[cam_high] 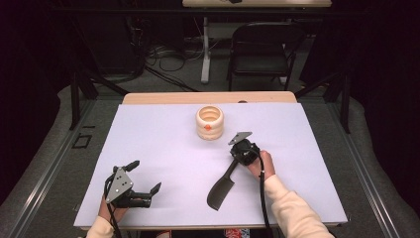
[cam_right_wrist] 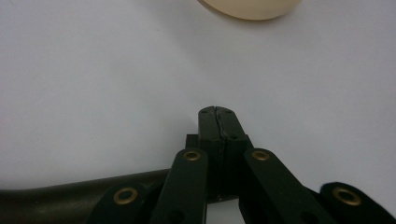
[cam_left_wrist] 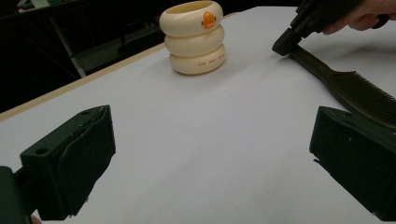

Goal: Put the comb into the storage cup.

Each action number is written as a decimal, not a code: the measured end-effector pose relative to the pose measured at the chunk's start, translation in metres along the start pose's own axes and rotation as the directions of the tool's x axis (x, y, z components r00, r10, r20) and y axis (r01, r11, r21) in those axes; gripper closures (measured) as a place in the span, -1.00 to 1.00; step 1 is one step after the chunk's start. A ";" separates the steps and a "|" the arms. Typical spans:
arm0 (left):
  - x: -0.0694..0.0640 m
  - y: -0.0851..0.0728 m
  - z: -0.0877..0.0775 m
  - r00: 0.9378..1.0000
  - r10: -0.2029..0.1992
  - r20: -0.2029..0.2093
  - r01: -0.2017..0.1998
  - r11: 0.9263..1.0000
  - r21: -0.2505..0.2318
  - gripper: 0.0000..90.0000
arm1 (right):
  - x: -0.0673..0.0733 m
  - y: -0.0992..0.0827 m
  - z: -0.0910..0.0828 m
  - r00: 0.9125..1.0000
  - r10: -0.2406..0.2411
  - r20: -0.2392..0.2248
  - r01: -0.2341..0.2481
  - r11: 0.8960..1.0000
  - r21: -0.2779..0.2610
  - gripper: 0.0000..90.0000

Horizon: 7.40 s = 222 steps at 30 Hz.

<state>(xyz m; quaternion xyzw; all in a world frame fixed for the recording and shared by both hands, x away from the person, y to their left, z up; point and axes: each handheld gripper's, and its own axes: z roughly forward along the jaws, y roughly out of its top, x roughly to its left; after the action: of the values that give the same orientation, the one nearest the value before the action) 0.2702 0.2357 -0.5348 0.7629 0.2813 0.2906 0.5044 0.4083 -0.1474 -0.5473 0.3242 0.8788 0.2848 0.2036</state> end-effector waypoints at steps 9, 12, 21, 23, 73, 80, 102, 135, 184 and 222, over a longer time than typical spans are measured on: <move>0.000 0.000 0.000 1.000 -0.002 0.000 0.002 1.000 -0.001 -0.99 | -0.005 -0.003 -0.001 1.000 0.013 0.003 -0.013 1.000 0.025 1.00; 0.000 0.000 0.000 1.000 -0.001 0.000 0.001 1.000 0.000 -0.99 | -0.006 -0.004 -0.002 1.000 0.020 0.004 -0.020 0.999 0.035 1.00; 0.000 0.000 0.000 1.000 -0.001 -0.002 0.001 1.000 0.001 -0.99 | -0.009 -0.007 -0.005 1.000 0.030 0.002 -0.030 0.998 0.049 1.00; 0.000 0.000 0.000 1.000 -0.001 -0.002 0.001 1.000 0.002 -0.99 | -0.010 -0.007 -0.005 1.000 0.030 0.000 -0.030 0.998 0.050 1.00; 0.001 0.000 -0.001 1.000 0.000 -0.005 0.000 1.000 0.007 -0.99 | -0.003 -0.024 -0.028 0.998 0.020 -0.051 -0.013 0.990 0.143 1.00; 0.000 0.000 -0.001 1.000 -0.001 -0.006 0.001 1.000 0.007 -0.99 | 0.000 -0.028 -0.031 0.998 0.015 -0.057 -0.007 0.991 0.136 1.00; 0.000 0.000 -0.001 1.000 0.001 -0.007 -0.001 1.000 0.007 -0.99 | 0.012 -0.033 -0.041 0.996 -0.024 -0.085 0.038 0.985 0.168 1.00; 0.000 0.000 -0.001 1.000 0.005 -0.004 -0.004 1.000 0.012 -0.99 | 0.012 -0.031 -0.050 0.996 -0.052 -0.071 0.064 0.981 0.184 0.13; 0.000 0.000 0.000 1.000 0.001 -0.003 -0.001 1.000 0.010 -0.99 | 0.012 -0.014 -0.063 0.975 -0.093 -0.199 0.124 0.981 0.149 -1.00; -0.001 0.000 0.001 1.000 0.004 0.000 -0.004 1.000 0.011 -0.99 | 0.043 0.009 -0.052 0.953 -0.185 -0.242 0.240 0.944 0.225 -1.00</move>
<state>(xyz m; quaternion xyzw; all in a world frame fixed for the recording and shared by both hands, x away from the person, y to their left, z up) 0.2700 0.2347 -0.5350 0.7663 0.2814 0.2903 0.4994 0.3539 -0.1316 -0.5103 0.2171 0.9547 0.1809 0.0932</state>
